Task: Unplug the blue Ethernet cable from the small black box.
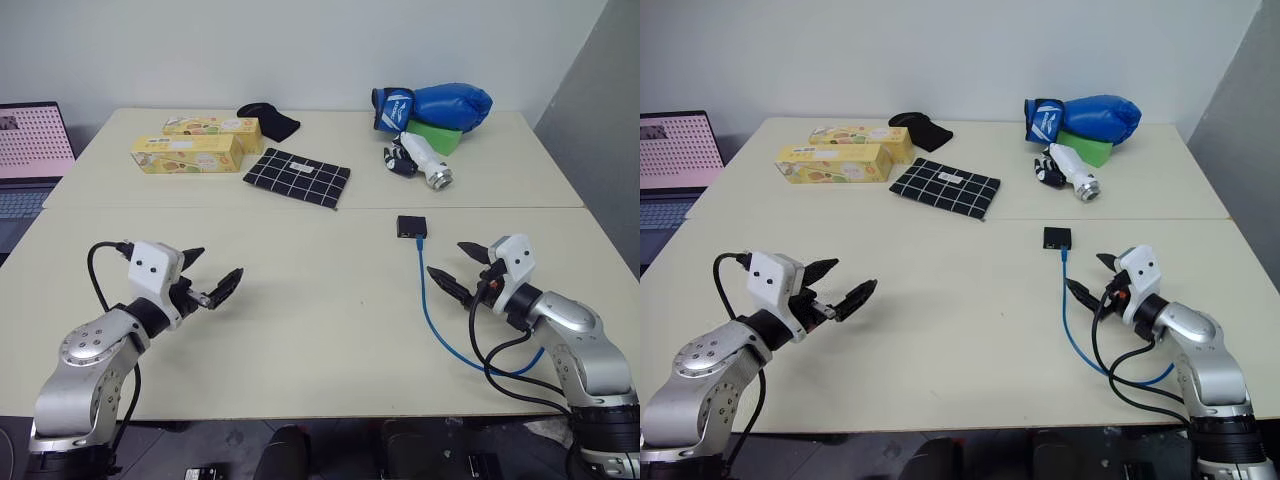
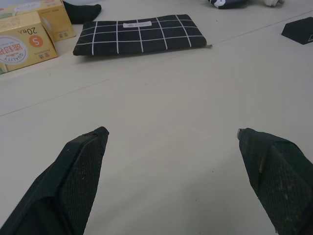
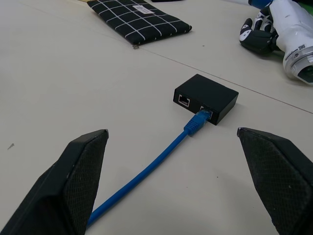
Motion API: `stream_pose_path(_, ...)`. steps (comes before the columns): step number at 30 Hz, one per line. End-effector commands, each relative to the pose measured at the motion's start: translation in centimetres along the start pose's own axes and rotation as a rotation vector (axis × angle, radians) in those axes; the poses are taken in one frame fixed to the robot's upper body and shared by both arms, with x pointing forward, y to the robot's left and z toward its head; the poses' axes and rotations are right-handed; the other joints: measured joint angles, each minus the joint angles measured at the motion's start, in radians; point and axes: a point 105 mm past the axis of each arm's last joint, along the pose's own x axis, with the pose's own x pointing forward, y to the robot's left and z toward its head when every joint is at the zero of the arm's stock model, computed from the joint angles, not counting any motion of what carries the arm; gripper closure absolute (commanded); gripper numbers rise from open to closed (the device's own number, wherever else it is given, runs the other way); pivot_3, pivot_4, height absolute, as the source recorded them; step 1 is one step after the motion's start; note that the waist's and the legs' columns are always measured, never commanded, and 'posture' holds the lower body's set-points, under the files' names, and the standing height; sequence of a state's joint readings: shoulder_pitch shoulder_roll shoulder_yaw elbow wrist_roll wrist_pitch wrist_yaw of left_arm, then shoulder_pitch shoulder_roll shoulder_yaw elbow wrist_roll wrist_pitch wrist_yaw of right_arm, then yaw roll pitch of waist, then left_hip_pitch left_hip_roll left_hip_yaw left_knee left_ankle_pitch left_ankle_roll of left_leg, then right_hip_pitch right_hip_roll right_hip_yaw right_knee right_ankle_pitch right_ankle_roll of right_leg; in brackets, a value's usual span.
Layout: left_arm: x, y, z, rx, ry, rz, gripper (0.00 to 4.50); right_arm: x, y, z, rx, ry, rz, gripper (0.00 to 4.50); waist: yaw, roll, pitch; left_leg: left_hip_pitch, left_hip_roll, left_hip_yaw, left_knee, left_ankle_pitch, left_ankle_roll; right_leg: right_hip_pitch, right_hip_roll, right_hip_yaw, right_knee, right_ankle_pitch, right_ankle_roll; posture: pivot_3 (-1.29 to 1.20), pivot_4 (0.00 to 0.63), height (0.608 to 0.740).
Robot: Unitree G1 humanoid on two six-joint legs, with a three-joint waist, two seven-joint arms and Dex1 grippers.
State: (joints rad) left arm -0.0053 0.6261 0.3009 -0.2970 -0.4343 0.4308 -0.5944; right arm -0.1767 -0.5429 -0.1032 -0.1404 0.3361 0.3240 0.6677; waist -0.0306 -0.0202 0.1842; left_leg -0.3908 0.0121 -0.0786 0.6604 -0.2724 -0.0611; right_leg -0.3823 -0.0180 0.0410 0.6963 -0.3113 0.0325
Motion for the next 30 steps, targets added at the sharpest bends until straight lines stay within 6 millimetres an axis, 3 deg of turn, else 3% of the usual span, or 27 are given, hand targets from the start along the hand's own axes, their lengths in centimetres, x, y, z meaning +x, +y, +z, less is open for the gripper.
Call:
stream_pose_path(1,-0.3,-0.9,1.5,0.018,-0.060,-0.043,0.00,-0.3,-0.5,1.2,-0.018,-0.044,-0.024,0.02,0.000,0.000,0.000,0.000,0.000,0.000,0.000,0.000,0.000,0.000,0.000,0.000,0.000,0.000,0.000,0.00,0.150,0.740)
stream_pose_path(6,-0.5,-1.8,0.9,0.020,-0.033,-0.085,0.00,-0.5,-0.8,0.9,-0.011,-0.037,-0.035,0.02,0.000,0.000,0.000,0.000,0.000,0.000,0.000,0.000,0.000,0.000,0.000,0.000,0.000,0.000,0.000,0.00,0.150,0.740)
stream_pose_path(13,-0.4,-1.8,1.7,-0.010,-0.059,-0.087,0.00,-0.4,-0.9,0.6,-0.026,-0.030,-0.041,0.02,0.000,0.000,0.000,0.000,0.000,0.000,0.000,0.000,0.000,0.000,0.000,0.000,0.000,0.000,0.000,0.00,0.150,0.740)
stream_pose_path(18,-1.0,-3.7,1.9,-0.055,-0.046,-0.254,0.00,0.3,-0.2,-0.1,0.005,0.036,-0.035,0.02,0.000,0.000,0.000,0.000,0.000,0.000,0.000,0.000,0.000,0.000,0.000,0.000,0.000,0.000,0.000,0.00,0.150,0.740)
stream_pose_path(26,-0.8,-5.9,2.7,-0.029,-0.038,-0.433,0.00,3.7,1.8,-0.1,0.097,0.034,-0.163,0.02,-0.002,0.000,0.000,0.000,0.000,0.000,0.000,0.000,0.000,-0.001,0.001,0.001,0.001,0.000,0.000,0.00,0.150,0.740)
stream_pose_path(30,-0.3,-6.9,3.4,0.029,-0.032,-0.552,0.00,6.6,1.4,-0.2,0.092,0.043,-0.371,0.02,-0.002,0.001,0.000,-0.001,0.000,0.001,0.000,0.000,0.000,-0.003,0.001,0.001,0.001,0.000,0.000,0.00,0.150,0.740)
